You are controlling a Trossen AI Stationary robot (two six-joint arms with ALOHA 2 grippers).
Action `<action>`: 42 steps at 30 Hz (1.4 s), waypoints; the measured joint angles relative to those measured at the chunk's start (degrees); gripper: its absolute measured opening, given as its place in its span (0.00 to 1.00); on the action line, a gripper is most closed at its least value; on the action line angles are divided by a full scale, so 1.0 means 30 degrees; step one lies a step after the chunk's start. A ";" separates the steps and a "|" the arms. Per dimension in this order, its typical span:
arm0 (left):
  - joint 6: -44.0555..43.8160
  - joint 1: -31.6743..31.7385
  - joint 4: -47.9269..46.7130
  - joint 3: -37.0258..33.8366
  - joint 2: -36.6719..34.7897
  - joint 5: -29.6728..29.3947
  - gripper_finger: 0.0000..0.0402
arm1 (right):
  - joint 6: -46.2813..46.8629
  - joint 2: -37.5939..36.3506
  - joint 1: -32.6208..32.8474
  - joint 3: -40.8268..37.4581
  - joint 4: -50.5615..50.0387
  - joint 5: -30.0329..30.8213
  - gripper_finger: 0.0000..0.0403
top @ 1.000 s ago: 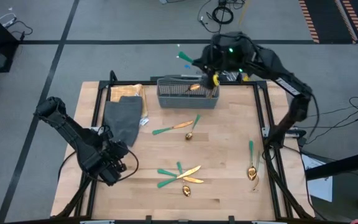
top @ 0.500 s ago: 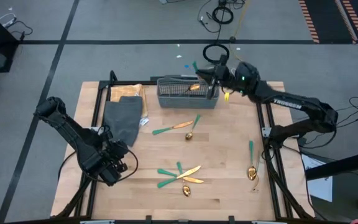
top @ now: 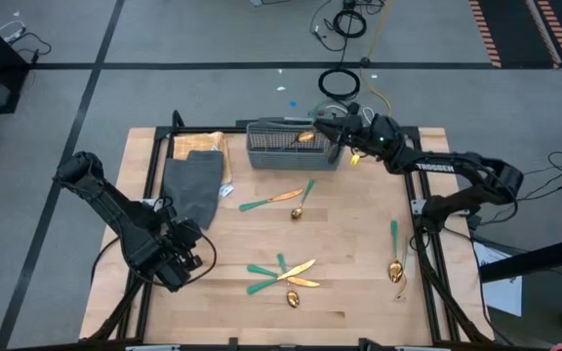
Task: Sort silverware
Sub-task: Put the green knife into the gray silverware basket, then put the green spoon into the gray silverware basket
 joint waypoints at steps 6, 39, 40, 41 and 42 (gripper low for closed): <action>-0.0018 0.0000 0.0356 0.0000 0.0000 -0.0541 0.11 | 0.0466 0.2018 -0.0156 0.0000 0.0080 -0.0059 0.00; 0.0011 0.0000 0.0477 0.0000 0.0000 -0.0716 0.11 | 0.2385 0.3121 -0.0480 -0.0012 0.0118 0.0065 0.28; 0.0011 0.0000 0.0475 0.0000 0.0000 -0.0719 0.11 | 0.2436 0.2909 -0.0487 -0.0034 0.0062 0.0074 0.28; 0.0009 0.0000 0.0472 0.0000 0.0000 -0.0720 0.11 | 0.2490 0.2639 -0.0495 -0.0051 0.0064 0.0071 0.29; 0.0004 0.0000 0.0485 0.0000 0.0000 -0.0714 0.11 | 0.2590 0.2255 -0.0475 -0.0051 0.0083 -0.0029 0.29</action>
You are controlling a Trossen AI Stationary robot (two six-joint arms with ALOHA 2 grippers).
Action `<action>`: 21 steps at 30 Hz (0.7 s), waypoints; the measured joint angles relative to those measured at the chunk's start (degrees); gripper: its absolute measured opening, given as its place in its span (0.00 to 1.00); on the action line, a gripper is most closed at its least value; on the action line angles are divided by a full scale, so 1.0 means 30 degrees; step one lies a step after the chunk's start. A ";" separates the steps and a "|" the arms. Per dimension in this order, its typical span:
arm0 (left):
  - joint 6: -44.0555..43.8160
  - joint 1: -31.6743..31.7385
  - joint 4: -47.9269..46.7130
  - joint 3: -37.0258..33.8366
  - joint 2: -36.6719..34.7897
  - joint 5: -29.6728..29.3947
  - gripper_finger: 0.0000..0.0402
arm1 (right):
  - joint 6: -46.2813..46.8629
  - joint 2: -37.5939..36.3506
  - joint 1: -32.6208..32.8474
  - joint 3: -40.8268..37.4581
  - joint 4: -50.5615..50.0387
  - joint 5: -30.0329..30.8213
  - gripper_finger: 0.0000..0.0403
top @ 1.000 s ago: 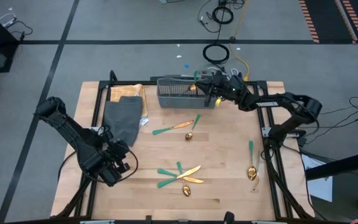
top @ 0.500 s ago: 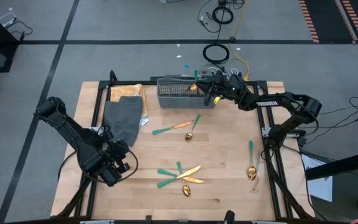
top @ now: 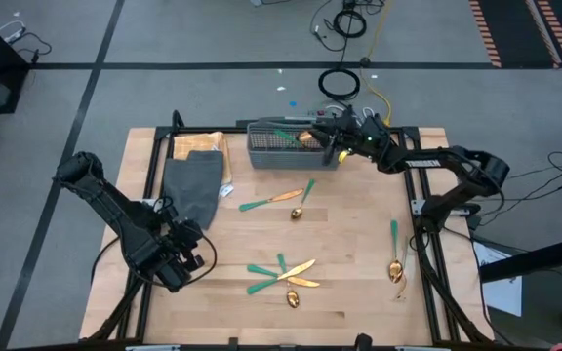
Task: Sort silverware
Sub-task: Put the green spoon into the gray silverware basket
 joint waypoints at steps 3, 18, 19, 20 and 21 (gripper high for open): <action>0.0007 0.0000 -0.0001 0.0000 0.0000 -0.0007 0.11 | 0.0359 -0.1480 0.0273 0.0005 -0.0276 -0.1845 0.30; -0.0007 0.0000 0.0253 0.0000 0.0000 -0.1097 0.11 | -0.5749 -0.3001 0.8534 0.1682 -1.4586 0.1974 0.31; -0.0007 0.0000 0.0487 0.0000 0.0000 -0.1169 0.11 | -0.6223 -0.2440 0.8851 0.2164 -1.5657 0.2647 0.31; -0.0012 0.0000 0.0644 0.0000 0.0000 -0.1306 0.11 | -0.6764 -0.1818 0.9136 0.2732 -1.6799 0.3324 0.31; -0.0015 0.0000 0.0732 0.0000 0.0000 -0.1406 0.11 | -0.7319 -0.1165 0.9346 0.3295 -1.7911 0.3999 0.31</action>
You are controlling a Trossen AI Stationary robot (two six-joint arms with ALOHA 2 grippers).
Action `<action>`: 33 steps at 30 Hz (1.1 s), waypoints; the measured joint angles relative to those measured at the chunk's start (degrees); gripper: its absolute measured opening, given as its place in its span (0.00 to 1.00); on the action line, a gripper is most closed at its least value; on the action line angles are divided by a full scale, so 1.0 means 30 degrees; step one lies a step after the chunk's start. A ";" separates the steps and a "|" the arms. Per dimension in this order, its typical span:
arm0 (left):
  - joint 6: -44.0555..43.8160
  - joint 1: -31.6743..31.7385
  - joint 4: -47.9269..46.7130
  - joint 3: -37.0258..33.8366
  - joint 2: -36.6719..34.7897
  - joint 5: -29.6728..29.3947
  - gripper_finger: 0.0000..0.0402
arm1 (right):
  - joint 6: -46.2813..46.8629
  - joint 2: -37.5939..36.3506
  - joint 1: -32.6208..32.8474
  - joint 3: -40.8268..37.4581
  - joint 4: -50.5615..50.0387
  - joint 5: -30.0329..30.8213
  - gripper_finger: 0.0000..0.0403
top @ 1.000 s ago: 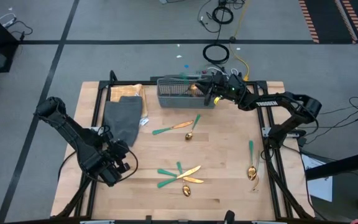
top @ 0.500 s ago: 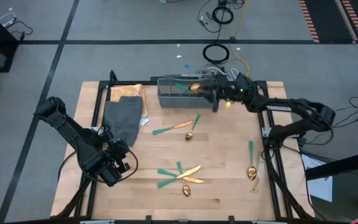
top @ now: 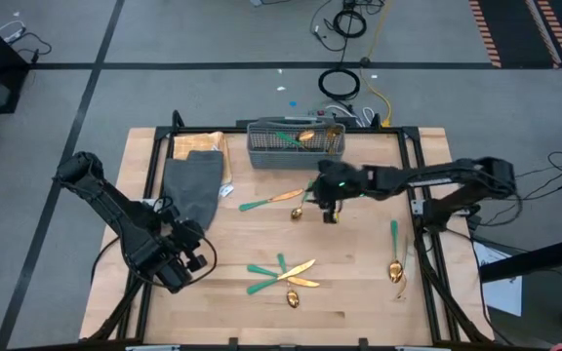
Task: Sort silverware
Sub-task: Put the green spoon into the gray silverware basket
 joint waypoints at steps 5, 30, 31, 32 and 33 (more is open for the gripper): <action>0.0007 0.0000 0.0288 0.0000 0.0000 -0.0087 0.11 | -0.2501 0.3488 0.0290 0.3110 -0.5215 0.2285 0.31; 0.0049 0.0000 0.0238 0.0000 -0.0007 -0.0231 0.11 | -0.8552 1.1800 0.0244 1.0953 -1.2230 0.1119 0.30; 0.0051 0.0000 0.0243 0.0000 -0.0007 -0.0322 0.11 | -0.8439 1.1953 0.0251 1.0977 -1.1917 0.1200 0.29; 0.0051 0.0000 0.0251 0.0000 -0.0007 -0.0446 0.11 | -0.8297 1.2036 0.0251 1.0991 -1.1841 0.1193 0.26; 0.0047 0.0000 0.0239 0.0000 -0.0007 -0.0526 0.11 | -0.8053 1.2107 0.0258 1.0971 -1.1848 0.1166 0.22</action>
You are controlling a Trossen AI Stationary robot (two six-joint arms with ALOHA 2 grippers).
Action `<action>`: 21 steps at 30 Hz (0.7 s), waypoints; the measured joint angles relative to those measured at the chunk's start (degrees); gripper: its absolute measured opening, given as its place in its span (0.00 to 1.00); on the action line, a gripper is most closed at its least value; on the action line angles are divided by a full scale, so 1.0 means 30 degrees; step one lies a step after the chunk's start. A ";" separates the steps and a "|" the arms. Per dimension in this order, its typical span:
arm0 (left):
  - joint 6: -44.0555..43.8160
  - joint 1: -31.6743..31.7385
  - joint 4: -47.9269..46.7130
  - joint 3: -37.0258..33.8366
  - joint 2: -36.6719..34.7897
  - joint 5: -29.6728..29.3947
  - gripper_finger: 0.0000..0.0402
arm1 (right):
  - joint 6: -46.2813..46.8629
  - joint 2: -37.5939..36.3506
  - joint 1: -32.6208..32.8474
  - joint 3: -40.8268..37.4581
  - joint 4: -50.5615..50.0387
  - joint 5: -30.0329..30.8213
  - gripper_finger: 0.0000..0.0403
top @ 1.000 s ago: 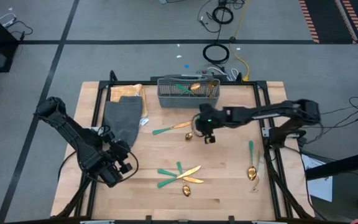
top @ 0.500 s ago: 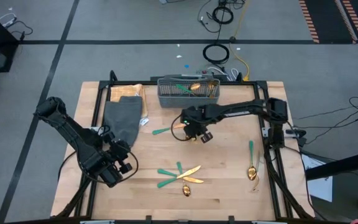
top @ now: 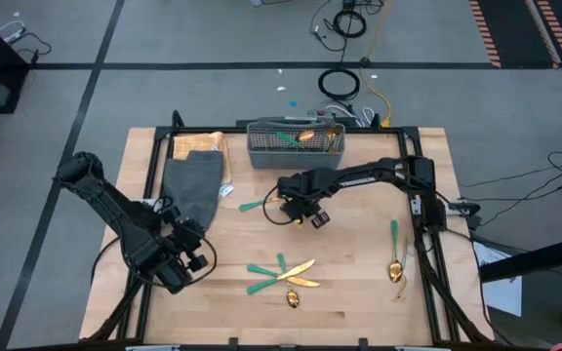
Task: Sort silverware
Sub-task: Put the green spoon into the gray silverware basket
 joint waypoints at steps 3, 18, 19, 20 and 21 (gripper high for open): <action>-0.0003 0.0000 0.0019 0.0000 0.0000 -0.0074 0.11 | 0.0592 0.0089 0.0015 0.0000 -0.0216 -0.0208 0.06; -0.0023 0.0000 0.0041 0.0000 0.0000 -0.0079 0.11 | 0.1930 -0.1147 -0.0268 0.1834 0.0123 -0.0052 0.15; -0.0032 -0.0005 0.0036 0.0000 0.0000 -0.0079 0.11 | 0.1698 -0.1117 -0.0379 0.1843 0.0389 -0.0052 0.16; -0.0032 -0.0016 0.0050 0.0000 0.0000 -0.0079 0.11 | 0.1574 -0.1103 -0.0505 0.1836 0.0722 -0.0049 0.17; -0.0032 -0.0029 0.0081 0.0000 0.0000 -0.0075 0.11 | 0.1501 -0.1099 -0.0616 0.1838 0.1096 -0.0062 0.18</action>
